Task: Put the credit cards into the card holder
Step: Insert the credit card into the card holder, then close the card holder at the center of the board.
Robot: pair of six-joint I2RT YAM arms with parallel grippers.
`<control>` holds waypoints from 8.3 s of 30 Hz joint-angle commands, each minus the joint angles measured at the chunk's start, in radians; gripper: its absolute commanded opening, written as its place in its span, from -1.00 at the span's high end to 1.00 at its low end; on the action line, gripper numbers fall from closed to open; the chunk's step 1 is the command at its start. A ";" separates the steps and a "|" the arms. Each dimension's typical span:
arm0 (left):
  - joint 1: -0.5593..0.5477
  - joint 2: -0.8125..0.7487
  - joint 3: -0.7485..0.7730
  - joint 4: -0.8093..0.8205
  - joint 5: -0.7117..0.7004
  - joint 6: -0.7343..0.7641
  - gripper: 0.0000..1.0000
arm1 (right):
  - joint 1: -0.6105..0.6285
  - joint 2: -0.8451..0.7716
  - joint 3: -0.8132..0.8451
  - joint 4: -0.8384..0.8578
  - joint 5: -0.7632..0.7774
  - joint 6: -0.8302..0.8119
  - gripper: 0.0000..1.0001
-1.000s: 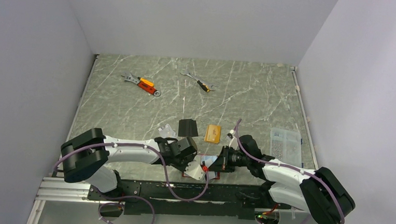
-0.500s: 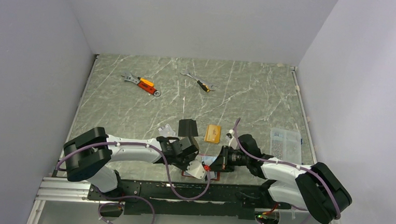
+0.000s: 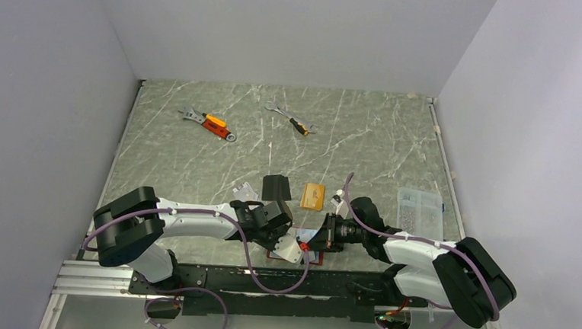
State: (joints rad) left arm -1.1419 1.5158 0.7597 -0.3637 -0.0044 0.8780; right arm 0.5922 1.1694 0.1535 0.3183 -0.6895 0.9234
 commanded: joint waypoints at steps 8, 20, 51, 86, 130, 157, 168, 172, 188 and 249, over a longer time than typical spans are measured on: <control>0.003 0.037 -0.010 -0.012 0.017 0.006 1.00 | -0.004 -0.056 0.000 0.040 -0.021 0.001 1.00; 0.002 0.027 -0.014 -0.018 0.008 0.008 1.00 | -0.005 0.009 -0.001 0.083 -0.012 0.000 1.00; 0.002 0.007 -0.030 -0.023 0.007 0.018 1.00 | -0.018 -0.112 0.046 -0.130 0.018 -0.088 1.00; 0.002 0.003 -0.023 -0.024 -0.005 0.027 1.00 | -0.015 0.052 0.026 0.060 -0.037 -0.033 1.00; -0.097 -0.079 -0.109 -0.044 0.059 0.040 1.00 | 0.043 0.127 0.057 0.115 0.146 0.046 1.00; -0.165 -0.049 -0.141 -0.009 0.050 0.035 1.00 | 0.242 0.146 0.050 0.007 0.442 0.152 0.58; -0.060 -0.170 -0.184 0.001 0.079 0.028 1.00 | 0.287 -0.019 0.252 -0.491 0.579 0.098 -0.04; -0.057 -0.191 -0.186 0.033 0.087 0.020 1.00 | 0.340 0.052 0.276 -0.497 0.604 0.109 -0.11; 0.088 -0.268 -0.118 -0.002 0.264 -0.012 1.00 | 0.474 0.179 0.466 -0.677 0.729 0.113 -0.42; -0.024 -0.151 -0.209 0.202 0.143 0.097 1.00 | 0.446 0.305 0.590 -0.641 0.685 0.100 1.00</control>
State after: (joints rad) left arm -1.1557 1.3586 0.5613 -0.1623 0.1299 0.9722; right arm 1.0077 1.4372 0.6727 -0.3317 -0.0006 1.0061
